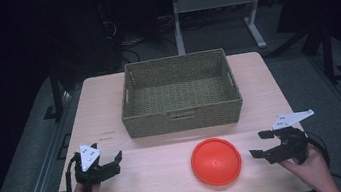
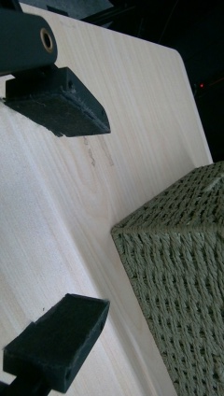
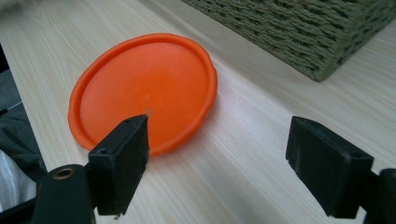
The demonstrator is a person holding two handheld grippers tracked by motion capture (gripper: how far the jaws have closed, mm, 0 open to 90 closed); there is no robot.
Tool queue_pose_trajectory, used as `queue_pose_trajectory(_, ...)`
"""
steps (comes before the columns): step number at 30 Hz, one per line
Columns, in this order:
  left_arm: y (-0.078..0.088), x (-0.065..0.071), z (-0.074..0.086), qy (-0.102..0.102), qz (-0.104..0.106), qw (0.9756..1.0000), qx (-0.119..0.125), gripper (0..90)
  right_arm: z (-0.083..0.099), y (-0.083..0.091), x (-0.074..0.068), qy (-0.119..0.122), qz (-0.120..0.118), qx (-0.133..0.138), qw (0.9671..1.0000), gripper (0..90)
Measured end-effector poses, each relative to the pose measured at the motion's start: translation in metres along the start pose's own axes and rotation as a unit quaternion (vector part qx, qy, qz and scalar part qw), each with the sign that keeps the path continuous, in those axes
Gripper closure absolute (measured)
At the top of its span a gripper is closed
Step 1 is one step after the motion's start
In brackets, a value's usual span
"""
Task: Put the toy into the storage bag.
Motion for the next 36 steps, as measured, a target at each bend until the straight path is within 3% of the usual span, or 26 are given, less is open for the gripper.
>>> queue_pose_trajectory(11,-0.001,0.003,0.0,-0.01,0.006,0.9999,-0.004,12.8,-0.022,-0.018,-0.009,0.011,-0.008,-0.04,0.9991,16.4)
queue_pose_trajectory(13,-0.002,0.003,0.0,-0.011,0.005,0.9999,-0.006,12.8,-0.025,-0.019,-0.009,0.01,0.002,-0.039,0.9992,15.1)
queue_pose_trajectory(21,-0.002,0.003,0.0,-0.012,0.006,0.9999,-0.006,12.8,-0.036,-0.028,-0.007,0.008,-0.015,-0.048,0.9987,15.1)
queue_pose_trajectory(26,-0.002,0.004,0.0,-0.013,0.006,0.9999,-0.004,12.8,-0.037,-0.043,-0.005,-0.001,-0.037,-0.079,0.9961,15.4)
queue_pose_trajectory(36,-0.002,0.007,-0.001,-0.02,0.009,0.9998,-0.002,12.8,-0.04,-0.072,-0.004,0.004,-0.048,-0.113,0.9924,21.8)
Point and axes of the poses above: each handheld gripper's, and its own axes: y roughly backward along the jaws, z roughly out of its underside, x roughly to its right, the point moved 3 cm from there along -y, roughly forward along the jaws, and after that the axes turned 3 degrees about z, right-handed, at the moved point
